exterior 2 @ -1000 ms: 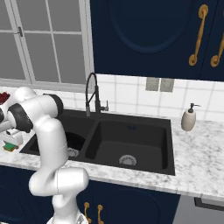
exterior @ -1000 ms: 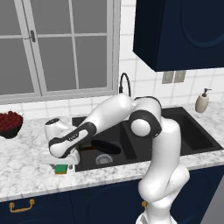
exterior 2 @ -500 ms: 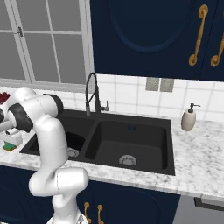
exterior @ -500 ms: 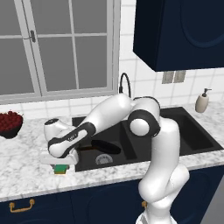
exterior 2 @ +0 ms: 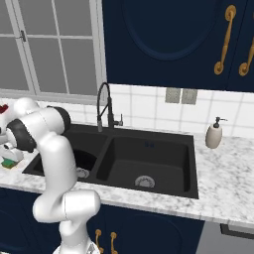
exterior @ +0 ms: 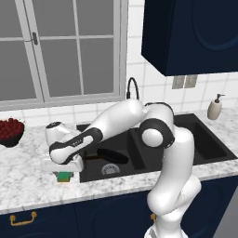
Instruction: Pick the pan and sponge and place them into the sink. Then turn on the water.
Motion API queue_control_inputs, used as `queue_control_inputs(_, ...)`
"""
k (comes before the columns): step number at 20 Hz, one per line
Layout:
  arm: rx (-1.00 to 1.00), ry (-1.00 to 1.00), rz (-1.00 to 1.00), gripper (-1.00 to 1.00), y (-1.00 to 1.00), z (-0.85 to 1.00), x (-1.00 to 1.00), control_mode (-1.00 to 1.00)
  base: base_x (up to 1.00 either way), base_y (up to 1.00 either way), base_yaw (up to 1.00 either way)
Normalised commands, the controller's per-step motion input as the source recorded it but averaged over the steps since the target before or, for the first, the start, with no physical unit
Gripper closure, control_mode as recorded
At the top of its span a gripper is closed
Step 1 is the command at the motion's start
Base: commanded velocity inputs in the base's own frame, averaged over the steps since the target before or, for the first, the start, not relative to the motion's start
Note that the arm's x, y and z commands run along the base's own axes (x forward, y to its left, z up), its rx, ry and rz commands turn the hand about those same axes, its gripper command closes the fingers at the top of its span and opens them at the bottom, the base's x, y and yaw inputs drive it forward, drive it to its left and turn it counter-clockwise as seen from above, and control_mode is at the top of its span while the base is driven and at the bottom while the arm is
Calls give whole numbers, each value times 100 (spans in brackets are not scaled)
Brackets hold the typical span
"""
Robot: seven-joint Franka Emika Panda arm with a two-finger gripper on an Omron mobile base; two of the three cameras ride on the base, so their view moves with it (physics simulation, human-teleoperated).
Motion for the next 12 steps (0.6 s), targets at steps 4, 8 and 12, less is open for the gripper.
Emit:
queue_control_inputs(4, 0, 0, 0, 100, -26, 39, -35, -100, 0, 0, 0)
queue_control_inputs(8, 0, 0, 0, 100, -71, 8, -38, -100, 0, 0, 0)
queue_control_inputs(12, 0, 0, 0, 100, -91, 0, -32, -100, 0, 0, 0)
